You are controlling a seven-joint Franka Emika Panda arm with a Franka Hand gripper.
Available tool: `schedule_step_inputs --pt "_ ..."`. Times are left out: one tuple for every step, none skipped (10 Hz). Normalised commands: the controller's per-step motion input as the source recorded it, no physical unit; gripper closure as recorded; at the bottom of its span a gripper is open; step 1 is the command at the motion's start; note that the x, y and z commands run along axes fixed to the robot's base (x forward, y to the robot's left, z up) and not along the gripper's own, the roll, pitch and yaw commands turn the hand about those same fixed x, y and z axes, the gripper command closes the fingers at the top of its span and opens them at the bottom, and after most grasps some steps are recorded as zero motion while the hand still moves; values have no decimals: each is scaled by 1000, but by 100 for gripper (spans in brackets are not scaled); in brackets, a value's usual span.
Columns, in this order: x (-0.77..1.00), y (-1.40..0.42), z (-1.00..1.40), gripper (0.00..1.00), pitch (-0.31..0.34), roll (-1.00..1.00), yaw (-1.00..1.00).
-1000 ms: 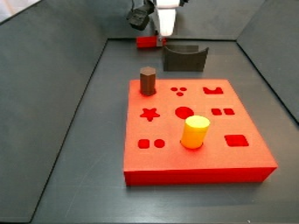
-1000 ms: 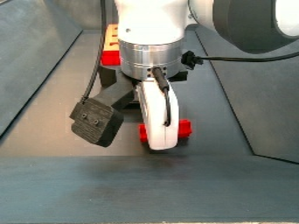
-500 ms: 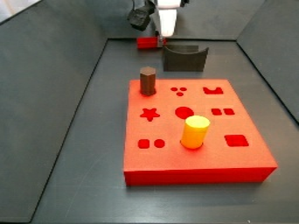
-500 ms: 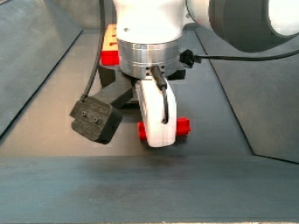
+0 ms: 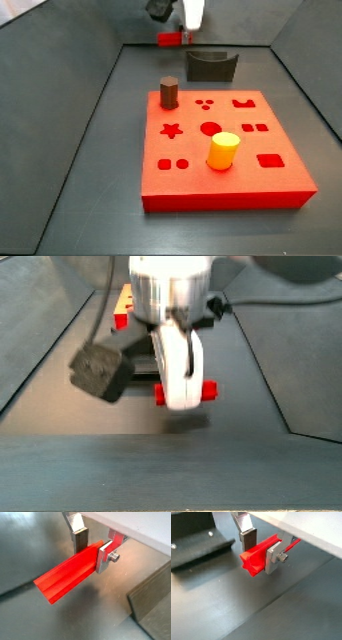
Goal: Pick up the star object. Move up. Place the star object on the fixture. Regrasp the star object. Move to above the board. Insert the star object.
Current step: Move up, then place the star object on the fixture.
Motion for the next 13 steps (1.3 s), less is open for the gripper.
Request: schedule_step_inputs --pt "-17 13 395 100 60 6 -12" --pt "0 0 1000 100 0 0 0" --pt "-3 -4 1000 100 0 8 -5" --pt "-8 -4 1000 100 9 9 -7" --pt "-17 -2 1000 100 22 16 -14" --pt "-21 0 1000 100 30 22 -18" --pt "-28 1 1000 100 42 25 -19" --pt "-28 2 911 100 46 27 -18" --pt "-23 4 676 100 57 29 -18" --pt "-15 5 501 100 64 31 -17" --pt "-4 9 265 100 77 32 -16" --pt "731 -1000 -212 100 -12 -6 1000" --pt "758 -1000 -269 100 -12 -2 1000"
